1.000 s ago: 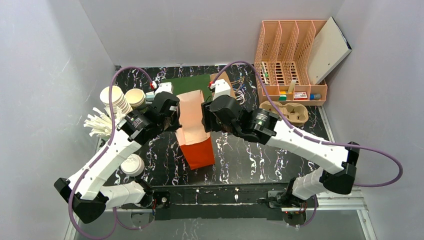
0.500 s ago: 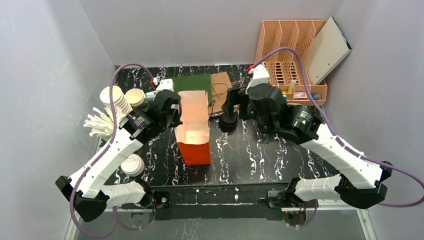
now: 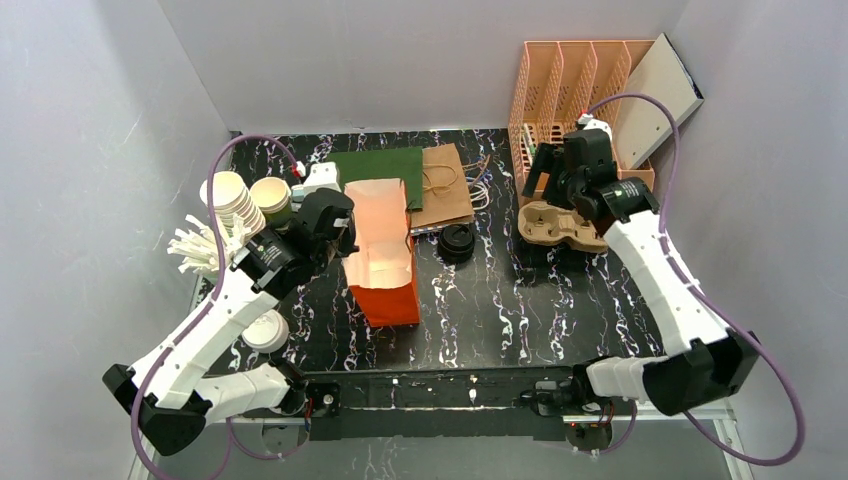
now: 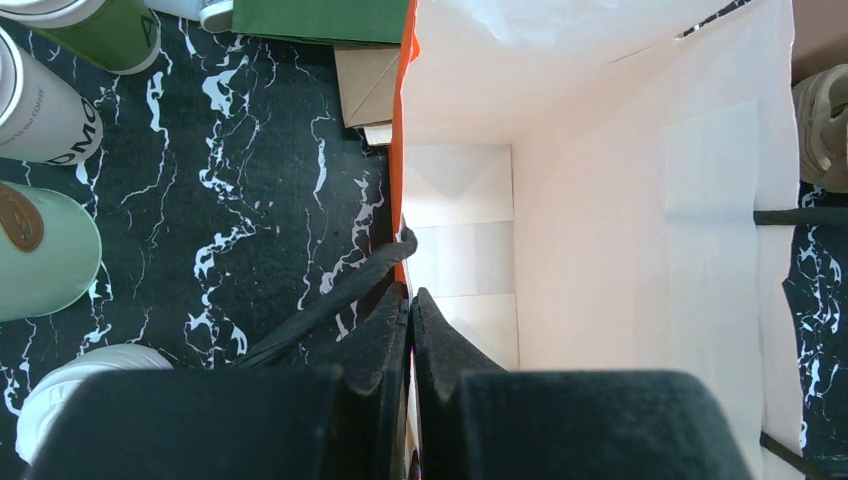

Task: Pack the takeout coffee
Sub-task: Move the takeout bag to the center of the board, then pick up the cup tray from the cup tray, then place the cup tray in the takeout bag.

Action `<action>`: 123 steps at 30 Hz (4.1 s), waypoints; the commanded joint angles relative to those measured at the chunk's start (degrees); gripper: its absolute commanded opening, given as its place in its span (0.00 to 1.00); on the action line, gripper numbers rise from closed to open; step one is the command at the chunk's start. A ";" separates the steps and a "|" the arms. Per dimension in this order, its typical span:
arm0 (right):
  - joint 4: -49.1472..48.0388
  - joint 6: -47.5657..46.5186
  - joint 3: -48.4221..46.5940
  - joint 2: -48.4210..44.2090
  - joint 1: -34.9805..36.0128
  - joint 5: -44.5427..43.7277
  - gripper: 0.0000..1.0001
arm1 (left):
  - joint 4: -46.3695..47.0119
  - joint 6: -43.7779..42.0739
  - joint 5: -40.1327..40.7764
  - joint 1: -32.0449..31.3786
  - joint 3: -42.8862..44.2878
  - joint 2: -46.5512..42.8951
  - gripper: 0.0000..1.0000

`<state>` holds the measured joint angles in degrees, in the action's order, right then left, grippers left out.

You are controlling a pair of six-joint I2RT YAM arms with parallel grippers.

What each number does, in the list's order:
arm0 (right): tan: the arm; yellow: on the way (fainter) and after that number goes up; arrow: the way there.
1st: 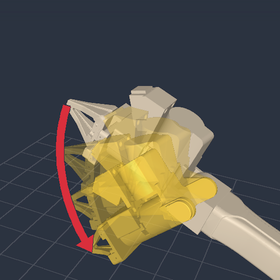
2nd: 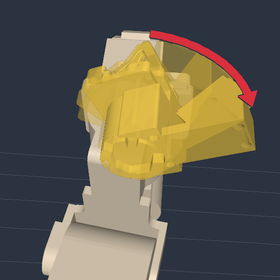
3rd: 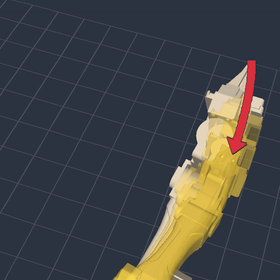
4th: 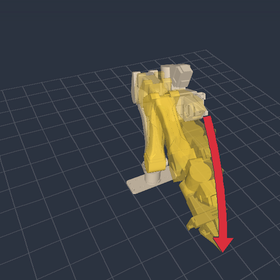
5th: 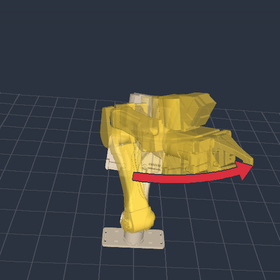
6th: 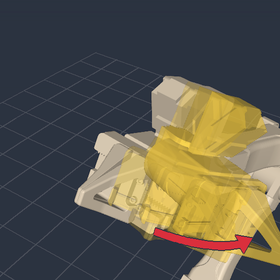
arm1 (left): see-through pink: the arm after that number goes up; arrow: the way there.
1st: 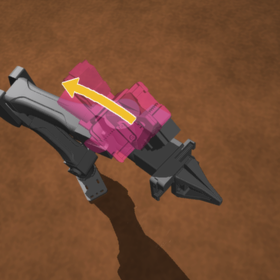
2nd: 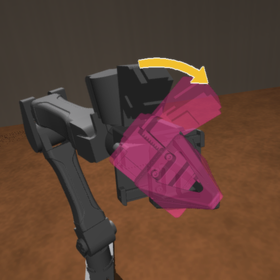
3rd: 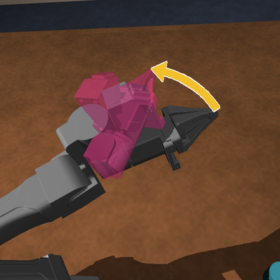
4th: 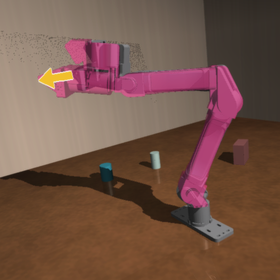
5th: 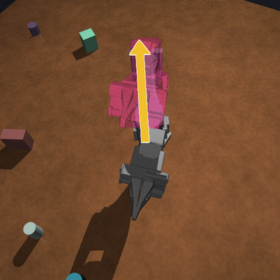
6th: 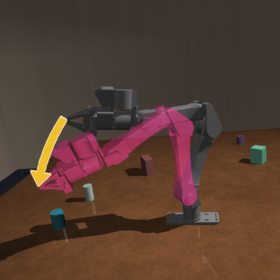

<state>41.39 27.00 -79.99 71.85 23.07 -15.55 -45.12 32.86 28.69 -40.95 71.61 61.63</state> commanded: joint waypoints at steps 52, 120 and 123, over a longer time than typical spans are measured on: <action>-5.44 -4.48 9.42 18.34 -14.06 -4.99 0.55 | -3.06 -4.39 -13.76 0.13 5.42 3.67 0.02; -17.76 4.28 -19.63 9.71 7.96 66.65 0.45 | -12.04 -20.29 -28.45 0.13 23.19 11.49 0.45; -18.05 4.74 -19.13 9.05 7.96 65.24 0.45 | -12.05 -19.51 -30.82 0.08 24.35 10.69 0.46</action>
<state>26.33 30.37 -99.81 81.82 30.87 49.65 -54.94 12.69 1.52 -40.95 93.01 74.52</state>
